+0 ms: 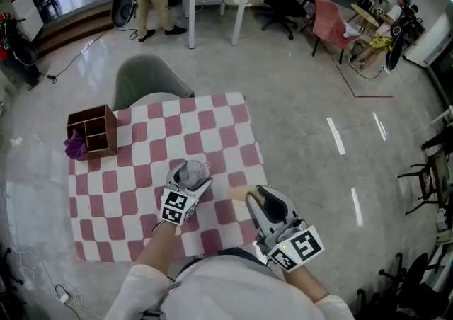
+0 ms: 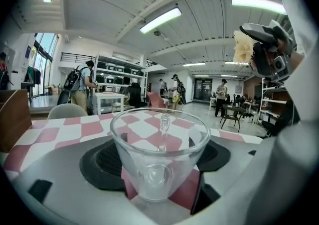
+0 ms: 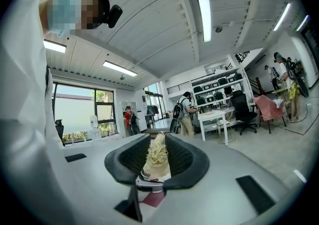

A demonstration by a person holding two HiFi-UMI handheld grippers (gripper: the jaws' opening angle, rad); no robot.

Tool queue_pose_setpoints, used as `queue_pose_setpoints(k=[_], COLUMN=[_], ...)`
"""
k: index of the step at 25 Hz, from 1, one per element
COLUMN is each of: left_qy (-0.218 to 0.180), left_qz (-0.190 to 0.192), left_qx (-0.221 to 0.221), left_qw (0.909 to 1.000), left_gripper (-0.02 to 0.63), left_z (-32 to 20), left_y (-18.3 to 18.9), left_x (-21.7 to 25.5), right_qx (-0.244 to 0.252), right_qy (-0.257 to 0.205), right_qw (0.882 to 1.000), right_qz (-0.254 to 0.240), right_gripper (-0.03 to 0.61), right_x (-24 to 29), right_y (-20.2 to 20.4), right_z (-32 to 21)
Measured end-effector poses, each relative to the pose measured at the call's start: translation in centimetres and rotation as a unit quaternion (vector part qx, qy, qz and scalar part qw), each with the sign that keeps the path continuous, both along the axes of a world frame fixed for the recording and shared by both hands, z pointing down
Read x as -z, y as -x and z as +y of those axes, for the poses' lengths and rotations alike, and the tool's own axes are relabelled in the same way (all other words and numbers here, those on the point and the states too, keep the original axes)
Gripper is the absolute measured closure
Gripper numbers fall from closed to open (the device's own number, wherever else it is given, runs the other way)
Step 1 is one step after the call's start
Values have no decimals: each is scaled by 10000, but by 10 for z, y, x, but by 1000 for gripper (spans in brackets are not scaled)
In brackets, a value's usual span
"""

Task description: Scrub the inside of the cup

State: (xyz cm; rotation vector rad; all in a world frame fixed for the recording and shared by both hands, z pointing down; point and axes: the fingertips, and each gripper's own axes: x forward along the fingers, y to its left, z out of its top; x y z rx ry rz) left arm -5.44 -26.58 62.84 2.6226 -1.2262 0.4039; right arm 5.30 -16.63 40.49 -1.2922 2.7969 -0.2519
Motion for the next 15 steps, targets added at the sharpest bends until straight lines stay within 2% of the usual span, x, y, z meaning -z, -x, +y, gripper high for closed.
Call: queue_pose_setpoints(k=[9, 15], left_qy=[66, 59], left_qz=[-159, -107], left_qx=[72, 273], left_qw=[9998, 9996], left_gripper=[230, 230], left_z=[18, 39], left_y=[15, 35], left_x=[5, 24], right_qx=[-1, 46], right_qy=[-52, -130], right_qw=[10000, 9997], right_qz=[-82, -182], right_gripper=[472, 472], right_x=[1, 4], right_y=[2, 8], right_z=[-4, -11])
